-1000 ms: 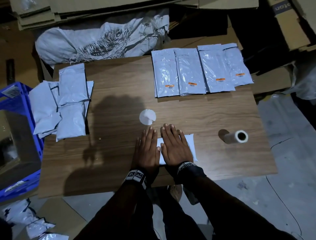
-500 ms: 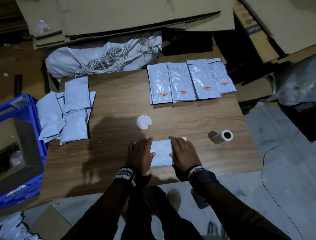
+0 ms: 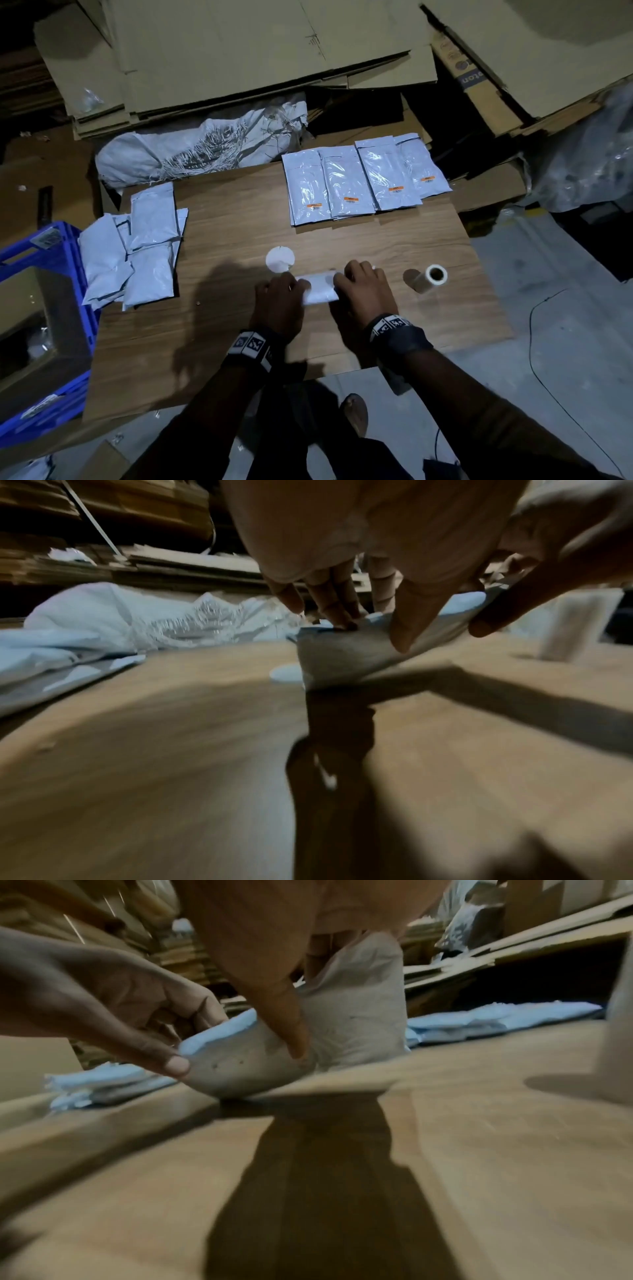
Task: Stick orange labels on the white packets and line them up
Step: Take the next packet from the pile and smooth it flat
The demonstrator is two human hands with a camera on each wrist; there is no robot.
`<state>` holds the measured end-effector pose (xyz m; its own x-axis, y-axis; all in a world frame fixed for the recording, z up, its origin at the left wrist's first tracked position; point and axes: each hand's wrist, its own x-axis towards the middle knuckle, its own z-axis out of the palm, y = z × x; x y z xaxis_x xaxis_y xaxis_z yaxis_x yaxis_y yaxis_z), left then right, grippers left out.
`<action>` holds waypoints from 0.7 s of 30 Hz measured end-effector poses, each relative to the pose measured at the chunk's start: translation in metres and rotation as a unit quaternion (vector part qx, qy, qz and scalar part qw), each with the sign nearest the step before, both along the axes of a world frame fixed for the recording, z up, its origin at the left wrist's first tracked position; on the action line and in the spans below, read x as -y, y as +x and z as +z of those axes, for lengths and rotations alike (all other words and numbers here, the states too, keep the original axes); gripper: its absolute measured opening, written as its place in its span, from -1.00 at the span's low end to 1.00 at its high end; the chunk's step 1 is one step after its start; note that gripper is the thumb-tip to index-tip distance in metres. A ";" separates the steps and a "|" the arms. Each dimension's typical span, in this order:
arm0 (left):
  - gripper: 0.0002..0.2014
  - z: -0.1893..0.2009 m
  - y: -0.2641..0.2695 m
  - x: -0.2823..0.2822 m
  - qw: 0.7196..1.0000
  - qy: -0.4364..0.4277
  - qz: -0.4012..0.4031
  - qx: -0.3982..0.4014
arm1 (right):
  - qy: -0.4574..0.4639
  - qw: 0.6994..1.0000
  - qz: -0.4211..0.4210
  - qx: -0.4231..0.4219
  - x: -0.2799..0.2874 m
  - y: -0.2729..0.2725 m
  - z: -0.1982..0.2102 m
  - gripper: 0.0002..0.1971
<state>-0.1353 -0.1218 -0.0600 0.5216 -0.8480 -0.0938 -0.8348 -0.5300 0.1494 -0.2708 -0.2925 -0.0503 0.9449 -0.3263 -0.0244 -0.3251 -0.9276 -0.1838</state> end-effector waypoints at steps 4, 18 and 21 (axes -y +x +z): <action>-0.49 -0.028 -0.022 -0.028 0.996 0.036 -0.028 -0.072 | 0.017 0.996 0.013 -0.087 -0.016 -0.034 -0.030 -0.66; -0.38 -0.068 -0.019 0.011 0.995 -0.010 0.058 -0.077 | 0.118 0.990 -0.021 -0.069 -0.023 0.024 -0.076 -0.34; -0.38 -0.079 -0.019 0.011 0.995 -0.008 0.058 -0.084 | 0.107 0.992 -0.029 -0.056 -0.023 0.023 -0.083 -0.36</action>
<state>-0.1539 -0.1333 -0.1392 0.5936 -0.7854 -0.1752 -0.7308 -0.6173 0.2911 -0.2475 -0.2691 -0.1336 0.9126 -0.3554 -0.2023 -0.4055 -0.8505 -0.3349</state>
